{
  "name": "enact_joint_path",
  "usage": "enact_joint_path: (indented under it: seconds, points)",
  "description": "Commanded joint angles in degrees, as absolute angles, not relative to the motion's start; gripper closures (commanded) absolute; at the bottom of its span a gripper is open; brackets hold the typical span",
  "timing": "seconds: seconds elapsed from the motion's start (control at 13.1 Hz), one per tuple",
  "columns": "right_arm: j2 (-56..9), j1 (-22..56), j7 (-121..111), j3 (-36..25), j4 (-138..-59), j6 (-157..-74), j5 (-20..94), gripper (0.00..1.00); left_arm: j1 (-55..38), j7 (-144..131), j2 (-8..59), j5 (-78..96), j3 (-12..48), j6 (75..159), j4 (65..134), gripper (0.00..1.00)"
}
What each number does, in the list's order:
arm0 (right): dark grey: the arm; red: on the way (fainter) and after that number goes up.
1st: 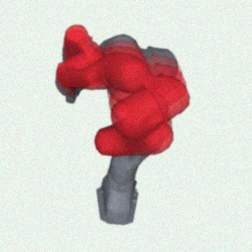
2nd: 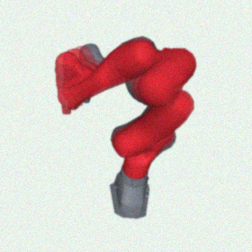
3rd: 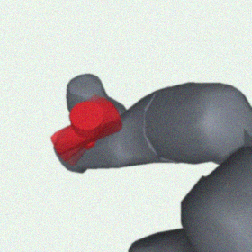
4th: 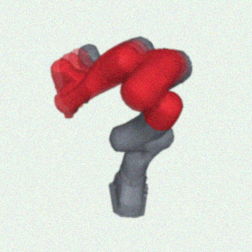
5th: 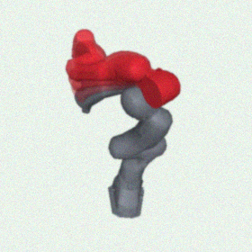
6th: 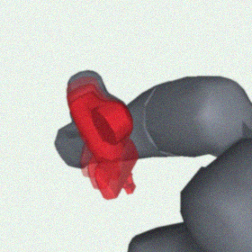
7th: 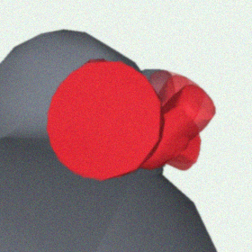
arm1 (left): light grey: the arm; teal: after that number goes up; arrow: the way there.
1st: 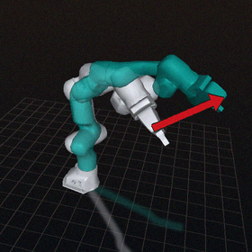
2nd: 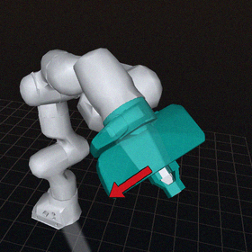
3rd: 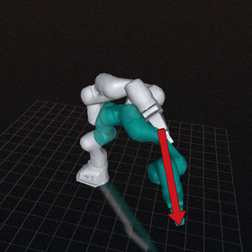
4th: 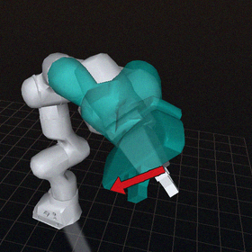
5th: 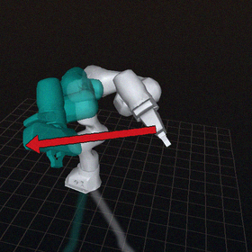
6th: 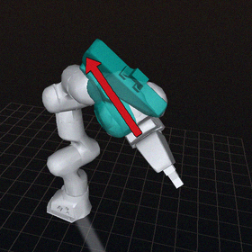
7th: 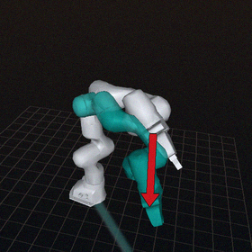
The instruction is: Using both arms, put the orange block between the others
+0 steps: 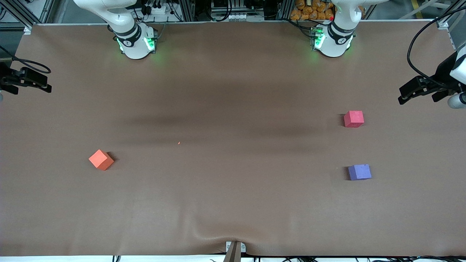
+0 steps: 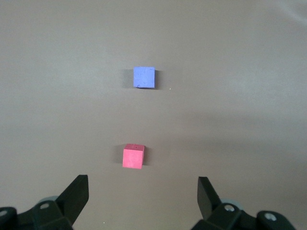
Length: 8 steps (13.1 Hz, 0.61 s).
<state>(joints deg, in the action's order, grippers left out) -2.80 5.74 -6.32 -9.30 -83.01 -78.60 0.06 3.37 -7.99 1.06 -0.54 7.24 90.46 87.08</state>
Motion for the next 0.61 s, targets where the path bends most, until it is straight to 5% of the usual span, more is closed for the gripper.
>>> enact_joint_path:
  seconds: [0.0, 0.53]
  points:
    - [-1.9, 6.4, -5.4, -9.9, -82.9, -77.8, 1.1, 0.0, 3.7, -7.4, 1.0, -1.9, 7.5, 89.3, 86.1, 0.0]
    - [-2.4, 6.3, -5.8, -9.9, -83.1, -78.3, 1.1, 0.0, 4.0, -7.2, 1.2, -1.9, 7.5, 89.3, 86.4, 0.0]
